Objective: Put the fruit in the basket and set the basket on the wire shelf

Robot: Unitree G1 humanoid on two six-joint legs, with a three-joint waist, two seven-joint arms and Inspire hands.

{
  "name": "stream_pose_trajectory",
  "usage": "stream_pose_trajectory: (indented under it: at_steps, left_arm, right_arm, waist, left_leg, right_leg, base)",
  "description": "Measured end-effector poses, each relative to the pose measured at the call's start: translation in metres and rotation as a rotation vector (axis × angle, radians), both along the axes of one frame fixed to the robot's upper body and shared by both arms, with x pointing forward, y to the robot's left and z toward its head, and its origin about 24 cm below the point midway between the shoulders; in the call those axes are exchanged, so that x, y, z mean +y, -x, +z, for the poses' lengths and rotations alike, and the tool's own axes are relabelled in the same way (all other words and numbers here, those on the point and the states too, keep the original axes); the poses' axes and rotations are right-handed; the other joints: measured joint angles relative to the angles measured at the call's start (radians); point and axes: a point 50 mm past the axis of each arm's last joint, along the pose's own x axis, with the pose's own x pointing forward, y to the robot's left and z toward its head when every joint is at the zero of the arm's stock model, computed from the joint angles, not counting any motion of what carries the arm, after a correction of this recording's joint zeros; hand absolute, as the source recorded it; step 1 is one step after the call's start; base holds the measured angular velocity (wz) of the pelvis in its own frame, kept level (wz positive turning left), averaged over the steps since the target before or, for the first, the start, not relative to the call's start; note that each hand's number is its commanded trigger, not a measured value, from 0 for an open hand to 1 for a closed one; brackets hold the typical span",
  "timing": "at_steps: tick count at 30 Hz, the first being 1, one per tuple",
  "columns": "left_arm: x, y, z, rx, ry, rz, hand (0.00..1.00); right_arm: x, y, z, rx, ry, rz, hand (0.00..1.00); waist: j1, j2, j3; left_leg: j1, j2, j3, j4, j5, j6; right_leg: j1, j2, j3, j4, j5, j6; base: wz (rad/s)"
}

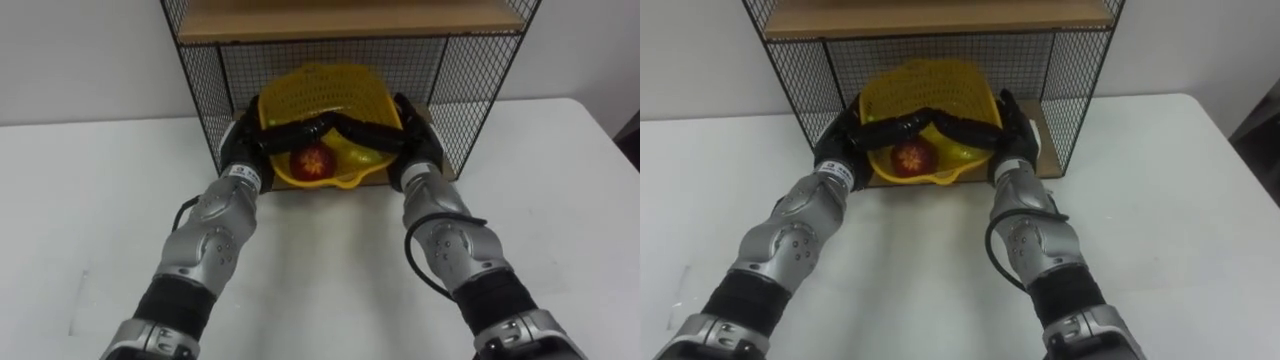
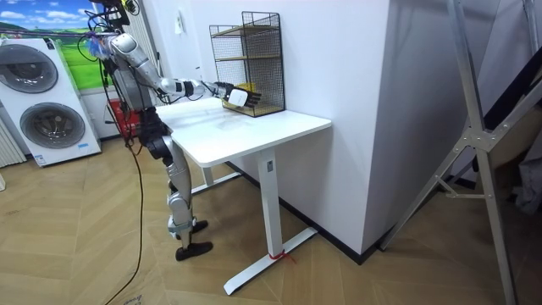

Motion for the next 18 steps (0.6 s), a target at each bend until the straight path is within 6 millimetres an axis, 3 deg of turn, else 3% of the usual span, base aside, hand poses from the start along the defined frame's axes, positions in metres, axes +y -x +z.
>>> stream_pose_trajectory:
  at_steps: [18]
  left_arm:
    - [0.01,-0.002,-0.002,0.029,-0.096,-0.006,0.0]
  right_arm:
    - [-0.001,-0.002,0.003,-0.006,-0.016,-0.023,0.0]
  waist:
    - [-0.019,0.016,-0.0065]
  left_leg:
    - [0.002,0.0,0.0,0.0,0.0,0.0]
  right_leg:
    - [0.002,0.001,0.001,0.0,0.001,-0.001]
  base:
    - [0.0]
